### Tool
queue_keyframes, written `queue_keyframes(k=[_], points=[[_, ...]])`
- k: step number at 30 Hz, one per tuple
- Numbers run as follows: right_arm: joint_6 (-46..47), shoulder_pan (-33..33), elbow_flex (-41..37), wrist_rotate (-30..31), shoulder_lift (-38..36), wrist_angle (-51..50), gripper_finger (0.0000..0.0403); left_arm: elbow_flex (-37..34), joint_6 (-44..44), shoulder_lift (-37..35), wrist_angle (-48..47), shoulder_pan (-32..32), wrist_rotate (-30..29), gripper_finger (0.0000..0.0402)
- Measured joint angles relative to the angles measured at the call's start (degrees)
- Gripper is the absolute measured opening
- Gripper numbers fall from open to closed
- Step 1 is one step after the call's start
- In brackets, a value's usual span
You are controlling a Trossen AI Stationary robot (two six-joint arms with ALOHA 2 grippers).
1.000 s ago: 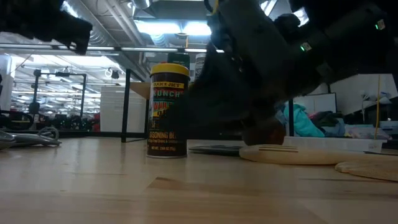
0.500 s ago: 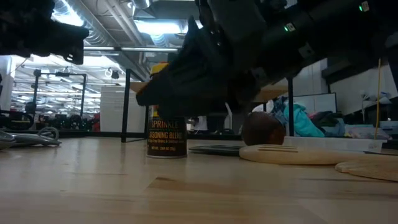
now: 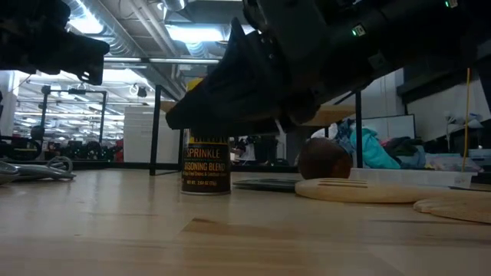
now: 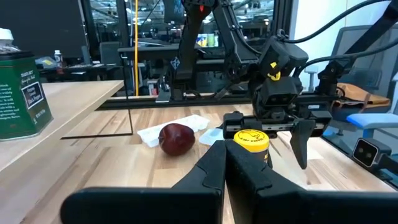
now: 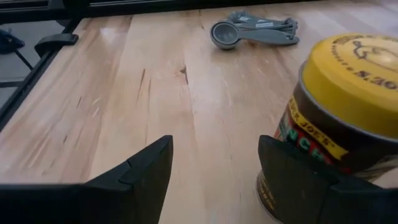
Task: Shelf spices
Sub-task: Put the yellow seasoning bottle on the shelf
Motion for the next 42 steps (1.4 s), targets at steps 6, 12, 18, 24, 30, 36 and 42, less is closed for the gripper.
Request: queue_keyframes(k=[6,12,18,24,30,36,42], points=[[4.15,0.83,0.00,0.14,0.00,-0.92,0.0244,0.00,-0.01,0.00,0.00,0.00,0.00,0.0001],[4.19,5.45,-0.22,3.71,-4.73,-8.14,0.0244,0.00,-0.02,0.00,-0.02,0.02,0.02,0.0001],[1.64,9.83,-0.22,22.27,-7.31,-15.66,0.0244,0.00,-0.03,0.00,-0.02,0.02,0.02,0.0001],[5.80,7.57,-0.55,25.63,-7.78,-24.51,0.0244,-0.02,-0.02,0.00,-0.02,0.02,0.02,0.0001],[7.20,2.77,-5.51,21.27,-7.78,-17.81,0.0244,-0.02,-0.02,0.00,-0.02,0.02,0.02,0.0001],[2.82,0.13,-12.65,11.78,-7.78,1.51,0.0244,-0.02,-0.02,0.00,-0.02,0.02,0.00,0.0001],[-0.13,-1.18,-16.50,4.57,-7.76,12.59,0.0244,-0.02,-0.04,0.00,-0.02,0.02,0.01,0.0001]])
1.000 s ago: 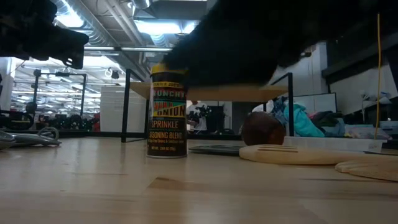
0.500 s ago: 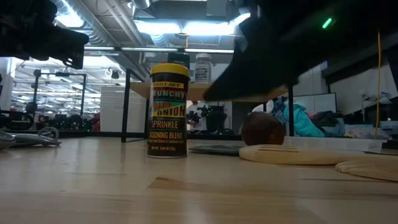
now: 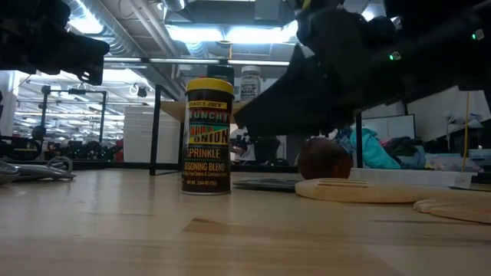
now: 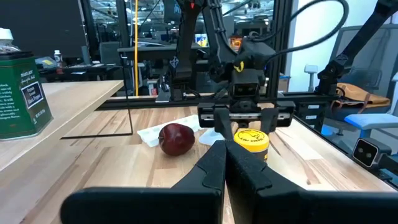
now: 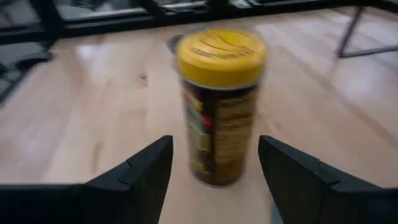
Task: Shelf spices
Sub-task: Put the yellow seasoning bottle on the shelf
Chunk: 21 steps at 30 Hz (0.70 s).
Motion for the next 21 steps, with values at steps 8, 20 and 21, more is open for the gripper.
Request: queue_keyframes(k=[8,20,21], points=[[-1.84,-4.04,0.96,-8.99,0.37,1.25,0.0244,0.00,0.00,0.00,0.00,0.00,0.00,0.0001],[-1.75,-4.48,3.39,-11.54,0.37,0.51,0.0244,0.00,0.00,0.00,0.00,0.00,0.00,0.0001],[-1.73,-4.48,3.43,-11.99,0.52,0.39,0.0244,0.00,0.00,0.00,0.00,-0.01,0.01,0.0001]])
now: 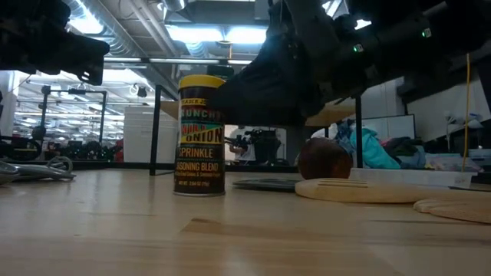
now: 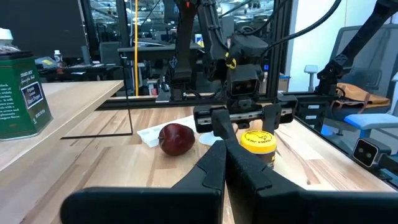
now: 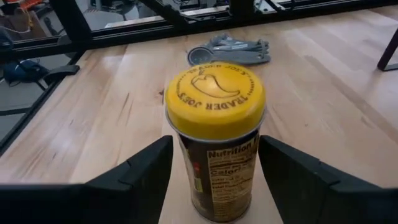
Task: Shelf spices
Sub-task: Put the yellow seasoning bottle on the shelf
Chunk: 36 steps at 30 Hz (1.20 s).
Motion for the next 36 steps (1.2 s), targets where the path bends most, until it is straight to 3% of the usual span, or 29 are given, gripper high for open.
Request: queue_keyframes(k=[21,29,36], points=[[0.09,-2.29,4.92,-4.24,6.24,0.85,0.0242,0.00,0.00,0.01,0.00,0.01,0.00,0.0001],[-0.13,-2.21,4.90,-4.25,6.30,3.26,0.0163,0.00,0.00,0.02,0.00,0.01,0.00,0.0001],[-0.15,-2.21,4.88,-4.47,6.26,3.28,0.0162,0.00,0.00,0.00,0.00,-0.01,0.00,0.0001]])
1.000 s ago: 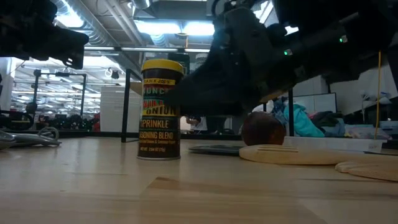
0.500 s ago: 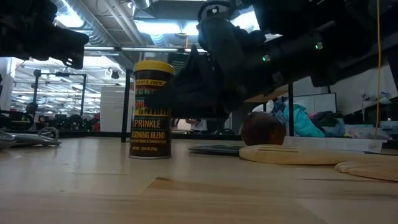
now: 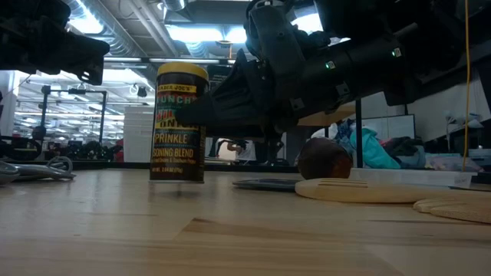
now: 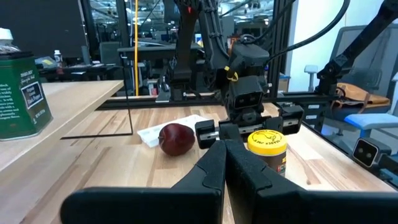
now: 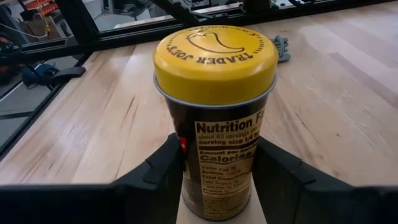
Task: Shelf spices
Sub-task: Put the yellow seasoning bottle on the shelf
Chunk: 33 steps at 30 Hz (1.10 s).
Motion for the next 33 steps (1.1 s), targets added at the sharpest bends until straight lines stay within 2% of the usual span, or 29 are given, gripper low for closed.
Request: queue_keyframes(k=[7,11,19,24,29,33], points=[[-3.09,0.01,-0.11,0.07,-5.25,-2.37,0.0162,0.00,0.00,0.00,0.00,0.00,0.00,0.0001],[-7.54,0.07,-0.11,1.72,-12.42,-10.27,0.0162,0.00,0.00,0.01,0.00,0.00,-0.01,0.0001],[-15.00,0.02,-0.11,11.61,-28.24,-28.48,0.0162,0.00,0.00,0.02,0.00,0.01,0.00,0.0001],[-19.56,-0.82,-0.11,16.25,-35.93,-35.30,0.0162,0.00,0.00,0.02,0.00,0.00,0.02,0.0001],[-23.88,-5.52,-0.11,15.88,-41.09,-39.51,0.0162,0.00,0.02,0.02,0.00,0.00,0.04,0.0001],[-24.30,-13.01,-0.11,10.50,-43.59,-42.53,0.0162,0.00,0.00,0.02,0.00,0.00,0.00,0.0001]])
